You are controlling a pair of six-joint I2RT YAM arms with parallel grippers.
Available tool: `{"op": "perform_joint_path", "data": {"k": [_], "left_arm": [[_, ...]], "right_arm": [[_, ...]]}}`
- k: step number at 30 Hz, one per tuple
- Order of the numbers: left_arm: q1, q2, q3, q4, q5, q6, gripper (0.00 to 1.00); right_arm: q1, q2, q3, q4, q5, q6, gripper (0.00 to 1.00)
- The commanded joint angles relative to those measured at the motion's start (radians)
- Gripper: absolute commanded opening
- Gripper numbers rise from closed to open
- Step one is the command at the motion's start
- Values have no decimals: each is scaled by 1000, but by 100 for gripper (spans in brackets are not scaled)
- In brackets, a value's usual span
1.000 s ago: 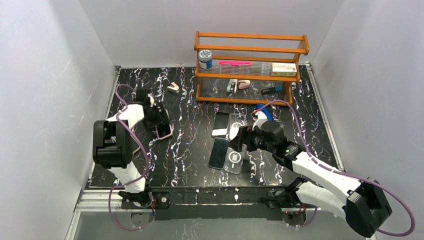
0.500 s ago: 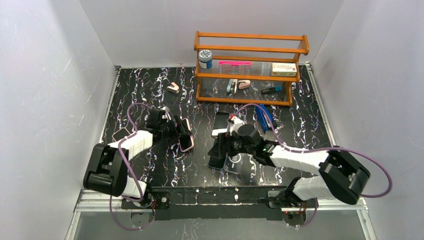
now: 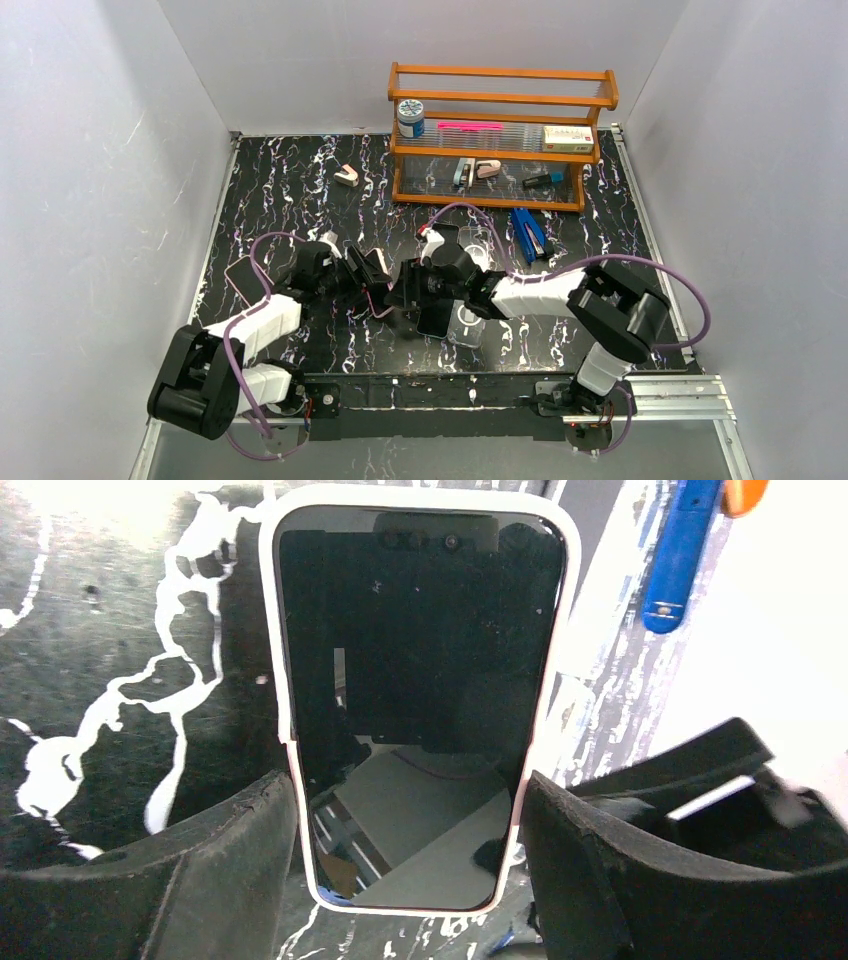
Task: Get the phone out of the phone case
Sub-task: Pick up the phone at the center of the board.
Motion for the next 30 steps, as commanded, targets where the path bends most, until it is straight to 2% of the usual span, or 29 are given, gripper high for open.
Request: {"op": "perform_joint_path", "data": {"k": [1, 4, 6, 11, 12, 16, 19, 20, 24, 27, 30], "left_arm": [[-16, -70, -15, 108, 50, -80, 18], [-19, -109, -19, 113, 50, -99, 19], [-21, -127, -13, 108, 57, -99, 20], [-23, -174, -15, 101, 52, -93, 34], [-23, -183, -16, 102, 49, -90, 39], [-23, -211, -1, 98, 58, -63, 53], [-23, -233, 11, 122, 73, -46, 76], [-23, -240, 9, 149, 85, -49, 80], [-23, -293, -33, 288, 109, -93, 88], [-22, -332, -56, 389, 115, -118, 89], [-23, -354, -59, 423, 109, -118, 89]], "right_arm": [[10, 59, 44, 71, -24, 13, 62], [10, 72, 46, 79, -23, 13, 50], [10, 69, 40, 94, -21, 15, 37], [10, 14, -5, 150, -17, 17, 4], [9, -2, -19, 161, -11, 17, 1], [3, -68, -78, 211, -15, 19, 1], [-15, -115, -139, 270, -32, 48, 1], [-26, -133, -164, 301, -41, 64, 1], [-70, -204, -258, 445, -104, 140, 1], [-99, -248, -322, 558, -153, 197, 1], [-128, -290, -385, 694, -180, 255, 1]]}}
